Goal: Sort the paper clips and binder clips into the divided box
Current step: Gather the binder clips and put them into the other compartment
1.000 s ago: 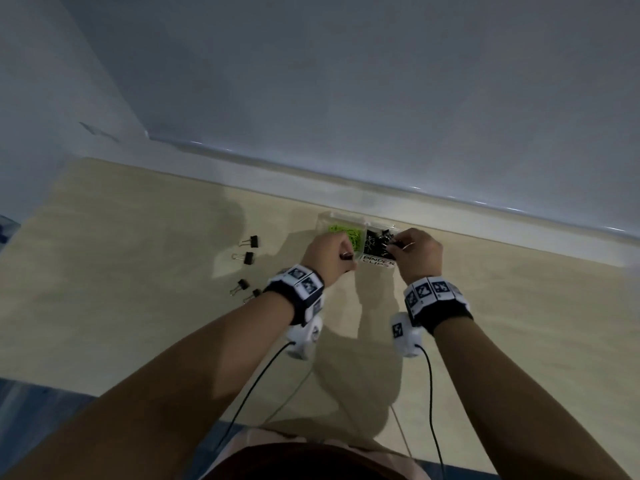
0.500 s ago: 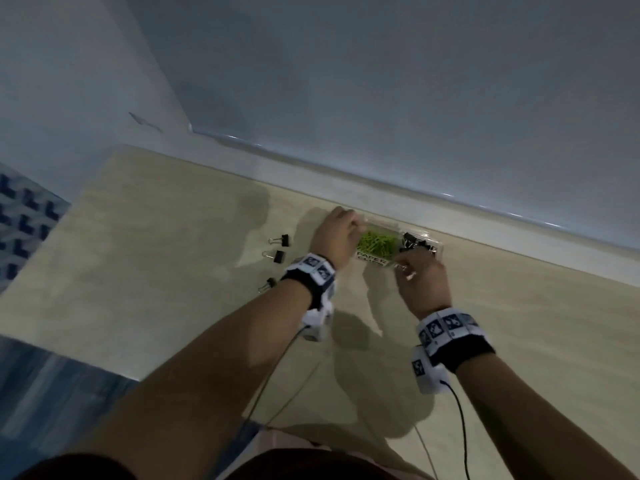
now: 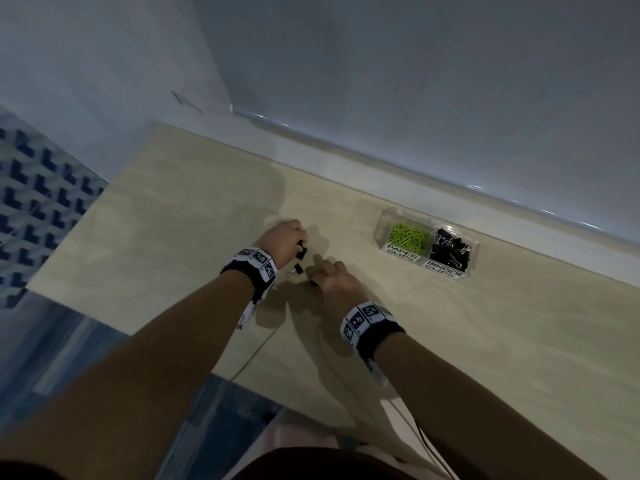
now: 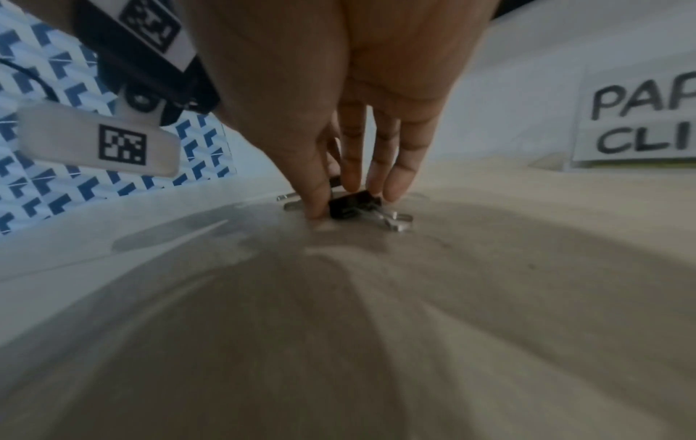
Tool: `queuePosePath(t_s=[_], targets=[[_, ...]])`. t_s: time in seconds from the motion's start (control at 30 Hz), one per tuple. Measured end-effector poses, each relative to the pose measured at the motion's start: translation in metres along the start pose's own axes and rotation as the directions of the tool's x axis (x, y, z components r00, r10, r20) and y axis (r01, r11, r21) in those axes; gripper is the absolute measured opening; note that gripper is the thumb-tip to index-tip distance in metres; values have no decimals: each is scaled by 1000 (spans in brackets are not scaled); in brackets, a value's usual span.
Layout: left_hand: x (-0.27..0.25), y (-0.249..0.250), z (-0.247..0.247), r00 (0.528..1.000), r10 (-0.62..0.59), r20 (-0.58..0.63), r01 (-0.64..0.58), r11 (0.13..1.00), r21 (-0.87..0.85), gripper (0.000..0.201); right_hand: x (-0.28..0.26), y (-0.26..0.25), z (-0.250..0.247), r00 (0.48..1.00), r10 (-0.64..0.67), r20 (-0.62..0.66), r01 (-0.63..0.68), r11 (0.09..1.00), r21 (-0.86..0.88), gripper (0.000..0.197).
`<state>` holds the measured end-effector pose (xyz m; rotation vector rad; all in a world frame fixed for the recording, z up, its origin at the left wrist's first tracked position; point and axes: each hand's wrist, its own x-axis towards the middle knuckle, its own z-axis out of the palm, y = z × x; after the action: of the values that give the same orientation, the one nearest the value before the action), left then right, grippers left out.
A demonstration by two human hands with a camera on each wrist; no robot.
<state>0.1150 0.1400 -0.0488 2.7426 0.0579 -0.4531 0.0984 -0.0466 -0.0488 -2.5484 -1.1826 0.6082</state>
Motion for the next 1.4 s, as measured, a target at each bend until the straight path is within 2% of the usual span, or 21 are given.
queuePosePath(t_s=[0.1,0.2,0.33,0.4,0.47,0.57,0.63,0.73,0.83,1.0,1.1,1.2,1.3,1.4], targets=[[-13,-8,4,991,-77,-109,67,994,-86,14,-8,11,7,999,33,24,-34,999,17,42],[-23,-14,5,982,-114,-152,89,983,-162,8,-21,13,5,995,46,-91,-42,998,51,24],[-29,-16,4,968,-123,-219,63,963,-263,13,-26,9,-7,984,116,-132,-94,983,161,25],[-31,-12,5,980,-95,-178,46,965,-259,25,-21,6,-10,983,131,-128,-107,977,185,27],[-33,-6,9,991,-75,-114,48,974,-220,32,-16,0,-8,993,84,-87,-71,987,146,30],[-36,-3,16,993,-100,-70,86,979,-186,26,-16,-3,0,999,36,10,-36,997,66,39],[-39,-3,18,991,-112,-70,100,982,-160,26,-21,1,5,999,29,34,-30,999,27,35],[-42,-3,19,985,-145,-93,130,981,-143,24,-32,8,11,999,-21,-33,20,999,-36,34],[-46,-1,20,974,-196,-112,175,969,-172,18,-43,14,10,999,-14,-51,11,999,-41,39],[-55,5,19,978,-201,-56,184,957,-226,23,-51,18,10,998,-13,-61,11,1000,-18,35],[-60,9,20,977,-211,-30,197,947,-255,22,-55,20,9,998,38,-50,-38,999,-10,36],[-63,16,22,963,-270,-12,254,918,-304,22,-59,20,8,992,99,-83,-96,995,36,36],[-63,25,26,945,-328,-7,308,894,-325,28,-62,22,5,981,194,-19,-193,980,53,37],[-61,36,31,931,-363,-35,335,888,-315,24,-65,25,0,948,314,47,-317,940,125,42]])
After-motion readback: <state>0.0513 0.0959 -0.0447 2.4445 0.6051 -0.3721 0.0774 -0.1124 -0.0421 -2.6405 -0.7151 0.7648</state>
